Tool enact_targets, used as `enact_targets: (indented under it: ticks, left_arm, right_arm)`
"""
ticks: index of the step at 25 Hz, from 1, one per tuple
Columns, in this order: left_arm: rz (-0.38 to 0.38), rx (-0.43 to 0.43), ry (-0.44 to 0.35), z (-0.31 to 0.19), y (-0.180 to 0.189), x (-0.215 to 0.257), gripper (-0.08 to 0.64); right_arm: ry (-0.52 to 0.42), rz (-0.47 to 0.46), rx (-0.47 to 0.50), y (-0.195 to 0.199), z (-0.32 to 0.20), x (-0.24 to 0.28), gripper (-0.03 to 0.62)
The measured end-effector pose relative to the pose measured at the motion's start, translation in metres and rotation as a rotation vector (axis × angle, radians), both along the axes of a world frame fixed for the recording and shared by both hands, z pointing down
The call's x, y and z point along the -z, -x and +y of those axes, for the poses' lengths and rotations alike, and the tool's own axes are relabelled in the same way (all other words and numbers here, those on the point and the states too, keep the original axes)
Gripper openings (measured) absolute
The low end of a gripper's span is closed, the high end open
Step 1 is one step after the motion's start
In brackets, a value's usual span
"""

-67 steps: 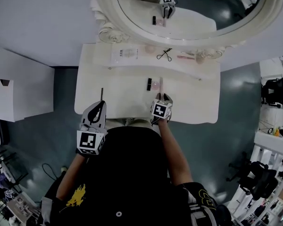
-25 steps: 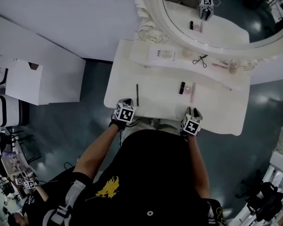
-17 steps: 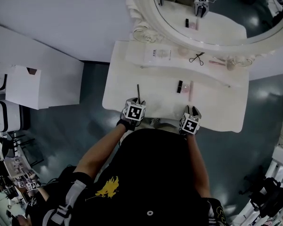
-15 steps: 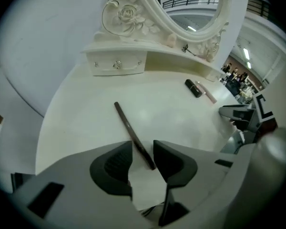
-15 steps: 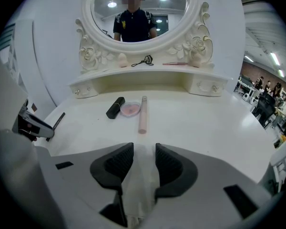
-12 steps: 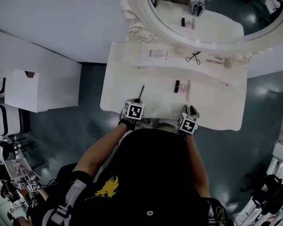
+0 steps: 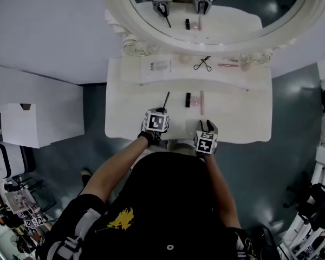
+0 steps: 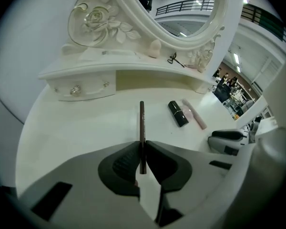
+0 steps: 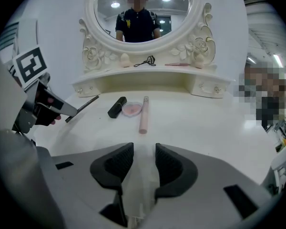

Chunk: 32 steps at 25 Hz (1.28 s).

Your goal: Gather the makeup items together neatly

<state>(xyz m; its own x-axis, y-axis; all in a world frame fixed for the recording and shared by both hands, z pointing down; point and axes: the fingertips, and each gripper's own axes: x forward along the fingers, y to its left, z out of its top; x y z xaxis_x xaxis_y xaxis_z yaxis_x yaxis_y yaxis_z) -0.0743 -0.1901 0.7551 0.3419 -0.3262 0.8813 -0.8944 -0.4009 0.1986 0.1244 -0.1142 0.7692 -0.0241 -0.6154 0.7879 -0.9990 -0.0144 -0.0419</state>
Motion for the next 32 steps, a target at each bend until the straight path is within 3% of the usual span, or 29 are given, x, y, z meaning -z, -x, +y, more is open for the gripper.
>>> enact_targets:
  ticks: [5, 8, 11, 19, 32]
  left_arm:
    - [0.071, 0.031, 0.069, -0.008, -0.066, -0.006, 0.052]
    - [0.083, 0.093, 0.096, -0.010, -0.087, -0.016, 0.052]
    - [0.078, 0.143, 0.110, -0.007, -0.092, -0.022, 0.054]
    - [0.074, 0.135, 0.106, -0.005, -0.104, -0.023, 0.060]
    - [0.088, 0.024, 0.070, 0.006, -0.111, -0.011, 0.127]
  right_arm:
    - [0.003, -0.017, -0.002, 0.000, 0.003, -0.001, 0.163]
    - [0.010, -0.029, -0.007, 0.001, 0.001, 0.002, 0.163]
    - [0.011, -0.020, -0.001, 0.000, 0.000, 0.001, 0.163]
    - [0.004, -0.013, 0.010, -0.001, -0.001, 0.000, 0.163]
    - [0.022, -0.050, -0.003, 0.001, 0.001, 0.003, 0.148]
